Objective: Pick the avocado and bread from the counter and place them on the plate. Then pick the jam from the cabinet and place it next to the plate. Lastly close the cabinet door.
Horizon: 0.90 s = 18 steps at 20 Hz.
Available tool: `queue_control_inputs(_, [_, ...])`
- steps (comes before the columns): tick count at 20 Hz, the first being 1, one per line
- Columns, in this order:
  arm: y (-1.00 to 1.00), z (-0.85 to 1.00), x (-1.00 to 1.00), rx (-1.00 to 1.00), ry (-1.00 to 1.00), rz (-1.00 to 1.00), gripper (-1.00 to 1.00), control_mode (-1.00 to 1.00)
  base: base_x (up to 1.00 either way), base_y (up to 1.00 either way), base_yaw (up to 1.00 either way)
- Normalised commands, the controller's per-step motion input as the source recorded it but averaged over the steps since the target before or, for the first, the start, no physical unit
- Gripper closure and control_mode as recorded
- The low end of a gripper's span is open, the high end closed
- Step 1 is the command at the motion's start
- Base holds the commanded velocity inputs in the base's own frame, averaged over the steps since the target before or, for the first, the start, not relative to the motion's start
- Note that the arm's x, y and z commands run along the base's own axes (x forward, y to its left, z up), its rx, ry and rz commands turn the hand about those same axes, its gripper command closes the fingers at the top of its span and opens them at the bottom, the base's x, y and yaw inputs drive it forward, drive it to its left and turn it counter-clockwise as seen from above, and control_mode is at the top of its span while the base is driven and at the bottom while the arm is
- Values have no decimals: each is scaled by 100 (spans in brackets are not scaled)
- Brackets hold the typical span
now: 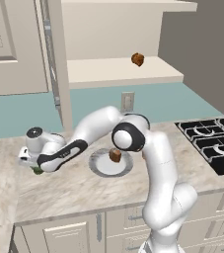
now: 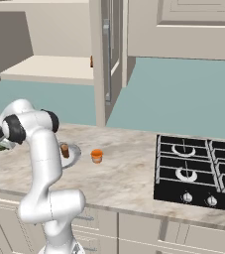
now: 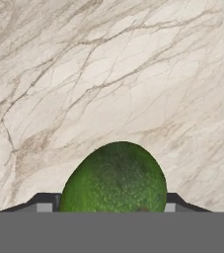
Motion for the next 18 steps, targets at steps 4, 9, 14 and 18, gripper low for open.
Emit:
queue_control_inputs(4, [0,0,0,0,0,-1,100,-100,0,0,0])
queue_control_inputs(9, [-20,1,-7,0,0,0,100,-100,0,0,0])
queue_control_inputs(14, [-38,14,-15,0,-3,0,100,-100,0,0,0])
queue_control_inputs(18, [-47,13,-13,0,-3,0,100,-100,0,0,0])
